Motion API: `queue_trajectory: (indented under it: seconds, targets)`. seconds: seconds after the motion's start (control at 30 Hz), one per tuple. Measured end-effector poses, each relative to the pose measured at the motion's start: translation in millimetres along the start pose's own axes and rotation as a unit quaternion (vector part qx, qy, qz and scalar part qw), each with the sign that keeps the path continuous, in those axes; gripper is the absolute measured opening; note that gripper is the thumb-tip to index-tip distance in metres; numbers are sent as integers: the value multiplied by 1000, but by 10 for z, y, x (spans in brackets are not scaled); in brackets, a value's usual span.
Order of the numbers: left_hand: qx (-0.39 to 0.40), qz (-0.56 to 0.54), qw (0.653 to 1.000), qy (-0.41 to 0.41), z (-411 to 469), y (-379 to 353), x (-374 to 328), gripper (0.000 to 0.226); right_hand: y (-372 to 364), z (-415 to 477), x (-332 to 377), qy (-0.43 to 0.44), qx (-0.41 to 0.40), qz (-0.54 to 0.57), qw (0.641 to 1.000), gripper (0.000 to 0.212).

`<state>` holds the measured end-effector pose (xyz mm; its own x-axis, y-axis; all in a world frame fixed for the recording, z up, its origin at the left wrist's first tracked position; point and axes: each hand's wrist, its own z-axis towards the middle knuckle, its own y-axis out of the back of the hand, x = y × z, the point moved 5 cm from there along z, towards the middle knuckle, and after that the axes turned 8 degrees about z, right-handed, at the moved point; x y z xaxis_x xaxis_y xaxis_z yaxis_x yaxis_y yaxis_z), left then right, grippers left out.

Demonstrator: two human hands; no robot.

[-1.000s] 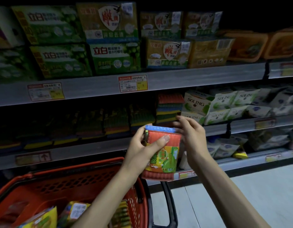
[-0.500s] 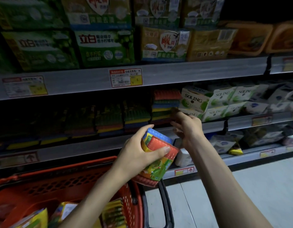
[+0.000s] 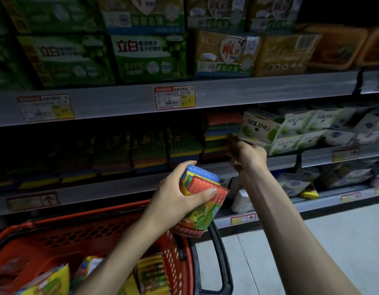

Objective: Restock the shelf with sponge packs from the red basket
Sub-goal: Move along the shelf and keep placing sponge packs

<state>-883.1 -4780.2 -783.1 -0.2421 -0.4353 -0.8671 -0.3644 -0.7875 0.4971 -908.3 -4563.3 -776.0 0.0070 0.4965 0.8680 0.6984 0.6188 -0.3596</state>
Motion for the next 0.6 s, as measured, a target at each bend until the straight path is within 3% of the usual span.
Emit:
queue_trajectory:
  seconds: [0.17,0.6]
  targets:
    - [-3,-4,1000,6,-31,50,22,85,45,44,-2,11,-11,6,1000,28]
    - [-13,-20,1000,3,-71,59,-102,80,68,35,-10,16,10,7,1000,22]
